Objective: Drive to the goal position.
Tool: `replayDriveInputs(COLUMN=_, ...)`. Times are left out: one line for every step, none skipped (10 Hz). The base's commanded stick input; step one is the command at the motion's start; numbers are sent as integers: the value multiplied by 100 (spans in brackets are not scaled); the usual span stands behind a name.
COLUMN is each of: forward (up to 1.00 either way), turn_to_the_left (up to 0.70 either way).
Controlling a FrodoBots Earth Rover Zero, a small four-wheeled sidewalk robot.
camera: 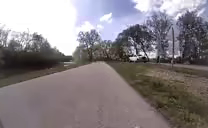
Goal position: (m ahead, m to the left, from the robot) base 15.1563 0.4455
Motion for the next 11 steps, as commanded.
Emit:
replayDriveInputs(forward=100, turn_to_the_left=0)
replayDriveInputs(forward=100, turn_to_the_left=0)
replayDriveInputs(forward=100, turn_to_the_left=0)
replayDriveInputs(forward=100, turn_to_the_left=0)
replayDriveInputs(forward=100, turn_to_the_left=0)
replayDriveInputs(forward=100, turn_to_the_left=0)
replayDriveInputs(forward=100, turn_to_the_left=0)
replayDriveInputs(forward=100, turn_to_the_left=0)
replayDriveInputs(forward=100, turn_to_the_left=0)
replayDriveInputs(forward=100, turn_to_the_left=0)
replayDriveInputs(forward=100, turn_to_the_left=0)
